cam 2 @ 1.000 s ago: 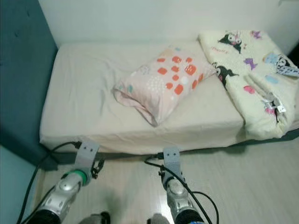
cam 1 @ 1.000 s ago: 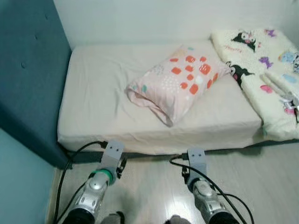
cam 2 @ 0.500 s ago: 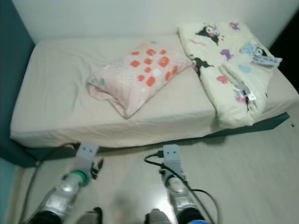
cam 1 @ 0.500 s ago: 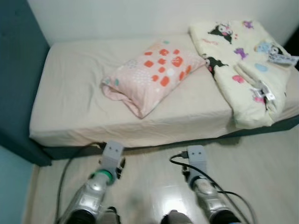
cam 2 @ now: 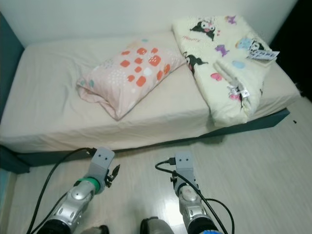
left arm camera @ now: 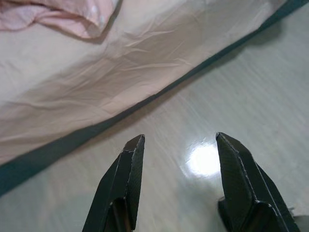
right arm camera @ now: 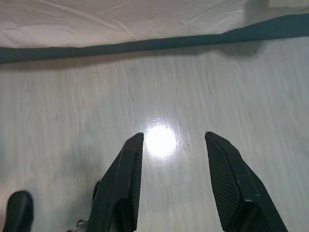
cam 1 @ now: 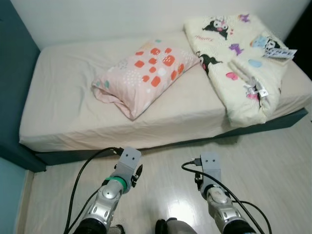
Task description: Clean up the room
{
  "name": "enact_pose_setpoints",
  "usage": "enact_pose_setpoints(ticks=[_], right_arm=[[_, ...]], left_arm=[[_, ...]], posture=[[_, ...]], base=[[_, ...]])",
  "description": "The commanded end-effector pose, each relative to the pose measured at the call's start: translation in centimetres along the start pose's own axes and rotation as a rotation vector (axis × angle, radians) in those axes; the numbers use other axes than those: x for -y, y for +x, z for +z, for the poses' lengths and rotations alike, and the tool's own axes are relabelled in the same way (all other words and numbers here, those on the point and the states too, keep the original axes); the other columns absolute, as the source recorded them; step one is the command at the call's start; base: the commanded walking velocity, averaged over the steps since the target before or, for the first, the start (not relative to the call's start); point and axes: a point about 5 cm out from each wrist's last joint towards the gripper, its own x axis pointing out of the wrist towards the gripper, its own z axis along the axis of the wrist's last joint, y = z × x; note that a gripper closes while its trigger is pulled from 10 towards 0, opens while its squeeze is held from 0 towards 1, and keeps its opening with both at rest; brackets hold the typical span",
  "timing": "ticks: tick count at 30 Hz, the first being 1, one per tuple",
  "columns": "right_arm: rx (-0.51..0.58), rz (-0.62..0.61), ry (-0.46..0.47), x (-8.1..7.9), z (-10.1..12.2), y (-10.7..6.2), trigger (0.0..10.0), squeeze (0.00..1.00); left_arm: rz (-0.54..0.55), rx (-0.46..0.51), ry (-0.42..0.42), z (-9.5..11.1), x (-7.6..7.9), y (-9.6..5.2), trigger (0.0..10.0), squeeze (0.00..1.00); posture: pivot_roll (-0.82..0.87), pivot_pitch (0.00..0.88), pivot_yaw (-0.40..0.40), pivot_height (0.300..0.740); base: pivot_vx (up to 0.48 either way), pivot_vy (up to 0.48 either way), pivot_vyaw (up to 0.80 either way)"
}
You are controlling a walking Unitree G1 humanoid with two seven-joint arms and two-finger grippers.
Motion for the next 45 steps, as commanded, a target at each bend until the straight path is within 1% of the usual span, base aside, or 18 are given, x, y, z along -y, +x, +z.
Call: enact_pose_setpoints(ticks=[1, 5, 10, 19, 23, 26, 30, 32, 34, 39, 45], right_arm=[[-0.024, 0.007, 0.005, -0.16, -0.80, -0.26, 10.0, 0.00], [-0.018, 0.011, 0.008, -0.14, -0.79, -0.28, 10.0, 0.00], [-0.014, 0.012, 0.007, -0.12, -0.70, -0.27, 10.0, 0.00], [-0.010, 0.016, 0.004, -0.13, -0.60, -0.25, 10.0, 0.00], [-0.008, 0.022, 0.000, -0.22, -0.55, -0.24, 10.0, 0.00], [0.001, 0.044, -0.060, -0.56, -0.34, -0.19, 10.0, 0.00], [0.008, 0.065, -0.090, -0.84, -0.30, -0.22, 10.0, 0.00], [0.009, 0.060, -0.077, -0.89, -0.32, -0.26, 10.0, 0.00], [-0.001, 0.045, -0.016, -0.77, -0.46, -0.28, 10.0, 0.00], [0.006, 0.048, -0.037, -0.70, -0.30, -0.22, 10.0, 0.00], [0.008, 0.045, -0.038, -0.65, -0.33, -0.24, 10.0, 0.00]], left_arm=[[0.013, -0.030, -0.009, -0.95, -0.08, -0.34, 10.0, 0.00], [0.017, -0.013, 0.012, -0.77, -0.13, -0.41, 10.0, 0.00], [0.006, 0.023, -0.014, -0.42, 0.02, -0.45, 10.0, 0.00], [-0.001, 0.021, -0.028, -0.39, 0.11, -0.41, 10.0, 0.00], [0.003, 0.021, -0.032, -0.34, 0.02, -0.38, 10.0, 0.00], [0.007, 0.022, -0.034, -0.29, -0.07, -0.33, 10.0, 0.00], [0.007, 0.023, -0.035, -0.26, -0.09, -0.31, 10.0, 0.00], [0.007, 0.024, -0.035, -0.24, -0.11, -0.30, 10.0, 0.00], [0.008, 0.026, -0.035, -0.19, -0.14, -0.27, 10.0, 0.00], [0.008, 0.027, -0.034, -0.13, -0.22, -0.27, 10.0, 0.00], [0.009, 0.028, -0.032, -0.12, -0.26, -0.27, 10.0, 0.00]], posture=[[-0.01, 0.120, 0.010, 0.740], [-0.01, 0.124, 0.008, 0.740], [-0.02, 0.126, 0.007, 0.740], [-0.02, 0.129, 0.007, 0.740], [-0.02, 0.126, 0.007, 0.740], [-0.02, 0.126, 0.008, 0.740], [-0.02, 0.124, 0.008, 0.740], [-0.02, 0.126, 0.008, 0.740], [-0.02, 0.124, 0.007, 0.740], [-0.02, 0.124, 0.009, 0.740], [-0.02, 0.124, 0.009, 0.740]], base=[[0.000, 0.000, 0.00], [0.000, 0.000, 0.00], [0.000, 0.000, 0.00], [0.202, 0.000, 0.00], [0.429, 0.000, 0.00], [0.437, 0.000, 0.27], [0.438, 0.000, 0.80], [0.439, 0.000, 0.80], [0.439, 0.000, 0.00], [0.439, 0.000, 0.00], [0.437, 0.000, 0.00]])
